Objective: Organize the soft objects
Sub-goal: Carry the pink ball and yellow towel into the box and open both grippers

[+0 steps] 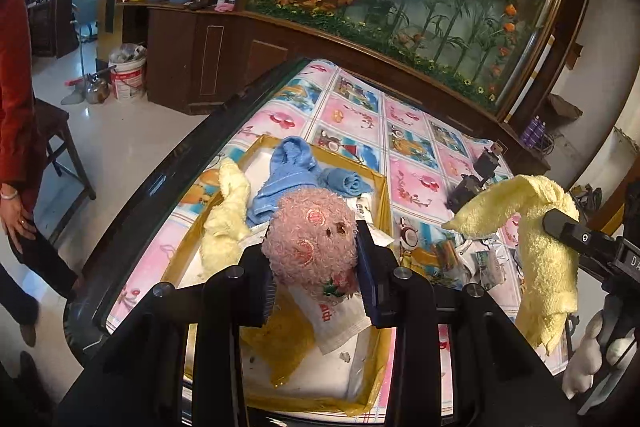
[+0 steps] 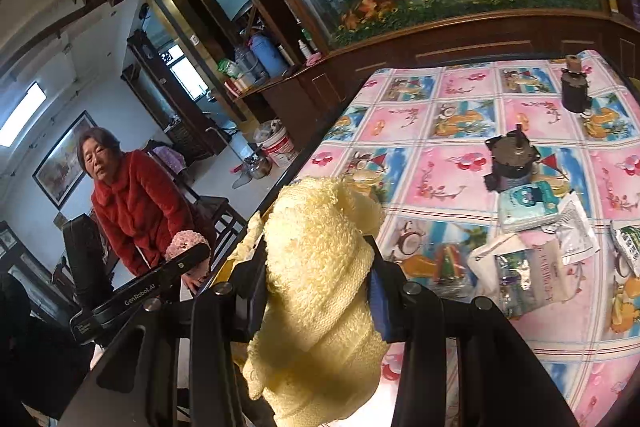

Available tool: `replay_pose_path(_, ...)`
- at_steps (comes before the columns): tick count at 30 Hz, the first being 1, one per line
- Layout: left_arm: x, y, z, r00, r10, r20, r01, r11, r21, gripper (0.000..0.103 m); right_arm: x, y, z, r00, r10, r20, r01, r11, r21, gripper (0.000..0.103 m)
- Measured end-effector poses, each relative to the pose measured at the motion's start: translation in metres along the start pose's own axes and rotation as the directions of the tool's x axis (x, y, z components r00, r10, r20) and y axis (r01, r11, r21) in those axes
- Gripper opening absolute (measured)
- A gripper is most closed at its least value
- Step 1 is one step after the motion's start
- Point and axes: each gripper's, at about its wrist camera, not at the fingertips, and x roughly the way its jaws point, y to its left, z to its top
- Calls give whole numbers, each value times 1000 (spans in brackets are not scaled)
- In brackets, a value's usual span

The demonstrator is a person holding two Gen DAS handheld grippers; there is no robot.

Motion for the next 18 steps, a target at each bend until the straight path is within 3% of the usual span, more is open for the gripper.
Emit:
replay_pose_path(11,27,8,-29,997,59,-44,-59,998,11,34,73,45,5,992,87,-88,-90,996,-27,43)
replay_pose_path(18,47,11,-43,987,138,-80,-135,990,42,37,135,49,3,985,16,-172,-21,999,-26,43)
